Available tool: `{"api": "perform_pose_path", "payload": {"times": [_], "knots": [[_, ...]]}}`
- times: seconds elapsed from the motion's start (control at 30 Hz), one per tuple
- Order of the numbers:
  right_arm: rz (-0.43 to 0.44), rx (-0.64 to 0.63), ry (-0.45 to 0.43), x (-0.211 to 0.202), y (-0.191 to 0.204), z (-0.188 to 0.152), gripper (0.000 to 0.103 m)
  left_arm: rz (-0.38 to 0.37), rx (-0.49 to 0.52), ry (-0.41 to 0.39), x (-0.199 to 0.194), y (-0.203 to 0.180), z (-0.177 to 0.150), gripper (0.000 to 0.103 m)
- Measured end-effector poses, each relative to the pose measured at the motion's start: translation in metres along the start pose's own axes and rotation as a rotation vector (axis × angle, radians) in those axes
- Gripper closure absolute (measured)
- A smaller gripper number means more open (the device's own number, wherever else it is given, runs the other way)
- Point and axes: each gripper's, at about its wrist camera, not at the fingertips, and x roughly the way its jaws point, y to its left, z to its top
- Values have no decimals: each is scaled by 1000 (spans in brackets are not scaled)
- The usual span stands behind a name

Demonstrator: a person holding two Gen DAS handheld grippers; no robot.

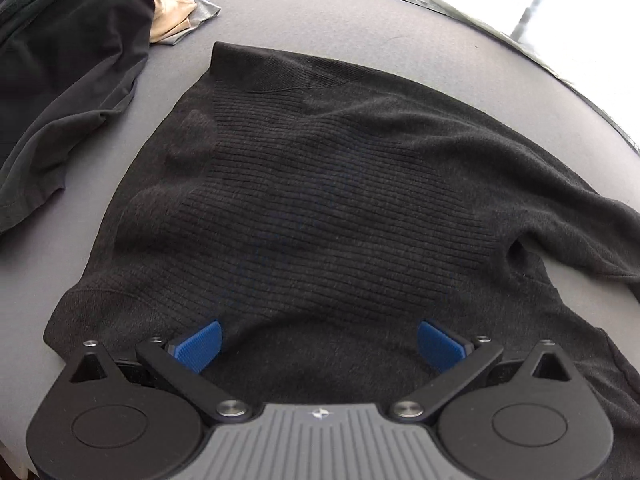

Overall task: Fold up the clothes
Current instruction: 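Move the open left tool to the side edge of the sweater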

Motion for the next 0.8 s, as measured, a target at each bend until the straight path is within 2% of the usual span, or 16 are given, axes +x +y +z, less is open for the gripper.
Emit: {"api": "perform_pose_path", "payload": {"times": [0.1,0.27,0.4,0.67,0.8], "knots": [[6,-11,21,-8,0,-18,4,28,-13,5,-10,15,-22,0],[31,97,49,-19,-16,-37,1,37,-58,-9,-23,32,-45,0],[33,120,71,-22,-29,-51,1,7,-93,-13,-27,46,-59,0],[72,109,67,-27,-38,-58,0,-40,-187,-109,-30,70,-81,0],[105,217,54,-29,-51,-57,0,-57,-281,-138,-30,78,-82,0]]}}
